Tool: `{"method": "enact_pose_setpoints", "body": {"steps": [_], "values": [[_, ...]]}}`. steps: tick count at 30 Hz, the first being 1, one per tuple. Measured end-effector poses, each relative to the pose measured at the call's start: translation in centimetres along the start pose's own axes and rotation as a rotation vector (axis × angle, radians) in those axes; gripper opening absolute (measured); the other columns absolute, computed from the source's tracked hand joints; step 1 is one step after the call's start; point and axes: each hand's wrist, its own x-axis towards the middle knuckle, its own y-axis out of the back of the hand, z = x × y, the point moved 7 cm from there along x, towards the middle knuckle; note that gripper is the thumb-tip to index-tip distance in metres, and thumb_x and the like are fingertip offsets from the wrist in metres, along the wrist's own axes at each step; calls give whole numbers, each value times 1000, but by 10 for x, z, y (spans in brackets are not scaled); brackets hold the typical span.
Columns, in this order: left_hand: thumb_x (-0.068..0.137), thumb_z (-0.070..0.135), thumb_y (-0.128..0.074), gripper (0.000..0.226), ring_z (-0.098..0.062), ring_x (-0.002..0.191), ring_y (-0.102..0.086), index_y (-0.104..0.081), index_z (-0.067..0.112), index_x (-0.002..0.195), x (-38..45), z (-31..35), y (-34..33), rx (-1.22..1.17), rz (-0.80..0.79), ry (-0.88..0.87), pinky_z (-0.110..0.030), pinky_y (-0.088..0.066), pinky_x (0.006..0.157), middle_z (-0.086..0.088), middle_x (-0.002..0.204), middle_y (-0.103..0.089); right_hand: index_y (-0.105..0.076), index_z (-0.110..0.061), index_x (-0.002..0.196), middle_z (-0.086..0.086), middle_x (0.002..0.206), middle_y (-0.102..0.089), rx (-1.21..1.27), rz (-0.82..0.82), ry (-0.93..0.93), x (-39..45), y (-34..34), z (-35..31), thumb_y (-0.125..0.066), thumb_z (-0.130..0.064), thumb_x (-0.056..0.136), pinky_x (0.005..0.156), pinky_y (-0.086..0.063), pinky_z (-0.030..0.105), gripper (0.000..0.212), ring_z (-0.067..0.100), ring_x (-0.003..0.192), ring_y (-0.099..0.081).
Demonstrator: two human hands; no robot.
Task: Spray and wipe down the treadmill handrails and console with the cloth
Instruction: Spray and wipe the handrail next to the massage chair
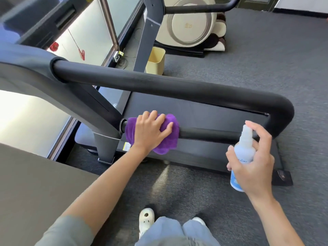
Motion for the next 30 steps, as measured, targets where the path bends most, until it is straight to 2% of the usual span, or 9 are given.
{"method": "enact_pose_setpoints", "body": {"steps": [3, 8, 14, 16, 19, 23, 25, 28, 30], "values": [[95, 44, -41, 44, -28, 74, -55, -64, 9, 84, 2, -14, 2, -77, 22, 41, -41, -47, 65, -6, 79, -60, -41, -49, 127, 13, 101, -64, -5, 10, -13, -7, 5, 2, -63, -15, 79, 64, -57, 52, 63, 40, 63, -63], [94, 40, -47, 40, -25, 69, -54, -63, 8, 77, 2, 2, 27, -86, 141, 38, -39, -47, 59, -5, 73, -59, -40, -49, 126, 12, 102, -65, -9, 12, 9, -14, 15, 0, -64, -16, 80, 63, -56, 51, 62, 40, 60, -62], [93, 41, -48, 40, -24, 68, -56, -66, 9, 77, -6, 30, 94, -82, 276, -21, -38, -48, 60, -4, 73, -62, -41, -49, 127, 11, 97, -64, 29, -30, 55, -4, 9, -15, -71, 7, 84, 67, -57, 54, 77, 40, 63, -63], [92, 39, -49, 39, -24, 65, -56, -67, 8, 75, -8, 35, 129, -80, 366, -37, -36, -46, 58, -5, 70, -61, -42, -50, 126, 8, 95, -65, 66, -33, 91, 0, 5, -29, -71, 2, 84, 70, -57, 53, 73, 39, 63, -64], [94, 37, -49, 41, -24, 63, -52, -66, 7, 73, -6, 36, 191, -77, 547, -41, -33, -40, 59, -6, 67, -59, -42, -54, 127, 7, 112, -68, 124, -38, 112, 5, -1, -50, -66, -17, 81, 78, -58, 53, 64, 37, 75, -67], [99, 46, -40, 48, -22, 72, -51, -66, 9, 81, 21, 20, 260, -46, 772, 25, -29, -35, 68, -5, 75, -60, -40, -63, 125, 8, 114, -66, 170, -14, 155, 7, -1, -71, -64, -21, 80, 78, -58, 49, 67, 33, 76, -68], [99, 46, -43, 44, -24, 81, -53, -67, 11, 89, 45, 9, 267, 8, 717, 75, -33, -38, 74, -5, 84, -62, -42, -58, 126, 9, 113, -66, 182, -9, 167, 7, -1, -77, -64, -21, 80, 77, -58, 47, 63, 33, 74, -68], [99, 45, -43, 41, -26, 94, -53, -69, 13, 102, 70, -8, 226, 30, 374, 137, -38, -39, 85, -5, 97, -64, -40, -53, 127, 11, 110, -67, 181, -2, 163, 5, -2, -79, -63, -21, 80, 76, -57, 42, 61, 34, 72, -68], [99, 44, -39, 45, -26, 94, -55, -71, 14, 99, 68, -18, 203, -4, 266, 123, -38, -36, 85, -4, 95, -65, -39, -53, 127, 10, 108, -68, 170, 1, 164, 4, -2, -79, -64, -21, 80, 76, -57, 41, 62, 33, 71, -69]]}}
